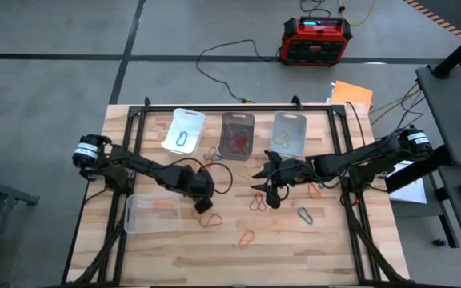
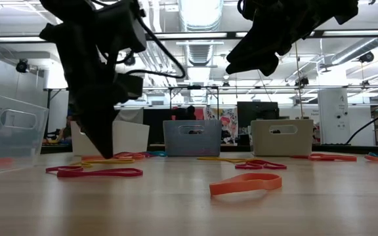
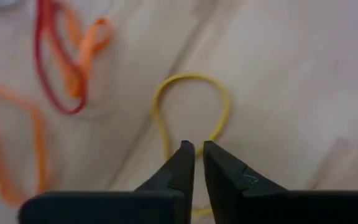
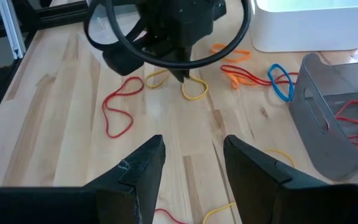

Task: Sort rubber bands into baskets
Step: Put the yellow rubber band into the gray bin

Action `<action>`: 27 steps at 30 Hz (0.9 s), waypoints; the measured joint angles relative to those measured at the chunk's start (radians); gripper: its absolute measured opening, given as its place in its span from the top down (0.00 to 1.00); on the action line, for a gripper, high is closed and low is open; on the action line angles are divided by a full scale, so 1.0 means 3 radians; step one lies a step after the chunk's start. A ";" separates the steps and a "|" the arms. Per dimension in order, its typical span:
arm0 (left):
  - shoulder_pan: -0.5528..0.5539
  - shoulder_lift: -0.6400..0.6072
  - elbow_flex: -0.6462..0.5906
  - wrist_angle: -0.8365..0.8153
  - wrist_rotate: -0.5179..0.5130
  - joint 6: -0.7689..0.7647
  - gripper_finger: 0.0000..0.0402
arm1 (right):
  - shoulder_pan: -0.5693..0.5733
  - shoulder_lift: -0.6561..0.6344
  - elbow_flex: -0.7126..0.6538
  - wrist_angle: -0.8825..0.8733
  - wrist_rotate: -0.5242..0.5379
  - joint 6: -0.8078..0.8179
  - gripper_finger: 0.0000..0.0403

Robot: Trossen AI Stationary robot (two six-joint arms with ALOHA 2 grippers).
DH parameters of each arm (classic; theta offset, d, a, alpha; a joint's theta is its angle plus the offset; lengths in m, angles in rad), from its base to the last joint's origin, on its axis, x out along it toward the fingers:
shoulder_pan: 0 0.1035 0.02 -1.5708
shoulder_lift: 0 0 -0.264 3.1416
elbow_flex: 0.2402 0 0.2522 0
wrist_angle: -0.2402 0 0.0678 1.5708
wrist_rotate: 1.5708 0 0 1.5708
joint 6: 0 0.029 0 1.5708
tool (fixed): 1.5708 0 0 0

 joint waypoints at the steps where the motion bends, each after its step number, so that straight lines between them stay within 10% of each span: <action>1: 0.0003 0.0000 0.0022 -0.0074 -0.0009 -0.0012 0.92 | 0.0000 0.0000 0.0000 0.0000 0.0000 0.0000 0.60; 17: 0.0004 0.0168 0.0116 -0.0406 -0.0069 -0.0057 0.67 | -0.0001 0.0050 -0.0001 0.0012 0.0001 -0.0001 0.59; 27: -0.0014 0.0288 0.0123 -0.0286 0.0073 0.0085 0.97 | -0.0001 0.0209 -0.0006 0.0039 0.0001 0.0001 0.59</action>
